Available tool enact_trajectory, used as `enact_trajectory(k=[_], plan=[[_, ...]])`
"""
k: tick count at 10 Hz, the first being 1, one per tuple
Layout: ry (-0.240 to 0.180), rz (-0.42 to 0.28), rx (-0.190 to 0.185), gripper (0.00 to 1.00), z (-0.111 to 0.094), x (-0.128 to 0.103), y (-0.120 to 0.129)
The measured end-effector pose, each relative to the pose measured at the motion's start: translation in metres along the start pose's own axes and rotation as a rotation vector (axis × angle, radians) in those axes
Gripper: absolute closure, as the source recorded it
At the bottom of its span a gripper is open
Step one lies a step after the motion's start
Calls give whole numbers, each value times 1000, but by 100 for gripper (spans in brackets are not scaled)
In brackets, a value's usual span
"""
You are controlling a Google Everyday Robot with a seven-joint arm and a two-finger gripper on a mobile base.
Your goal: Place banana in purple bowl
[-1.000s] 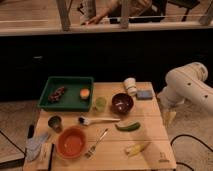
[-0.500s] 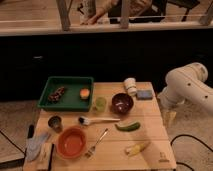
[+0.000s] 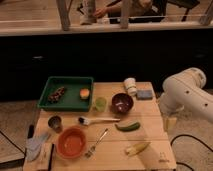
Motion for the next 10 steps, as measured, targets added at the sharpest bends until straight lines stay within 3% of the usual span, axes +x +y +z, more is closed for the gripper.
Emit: enact_trajectory(k=[7, 10], plan=[[-6, -92, -16, 20, 5, -31, 37], [-27, -109, -20, 20, 11, -42, 54]])
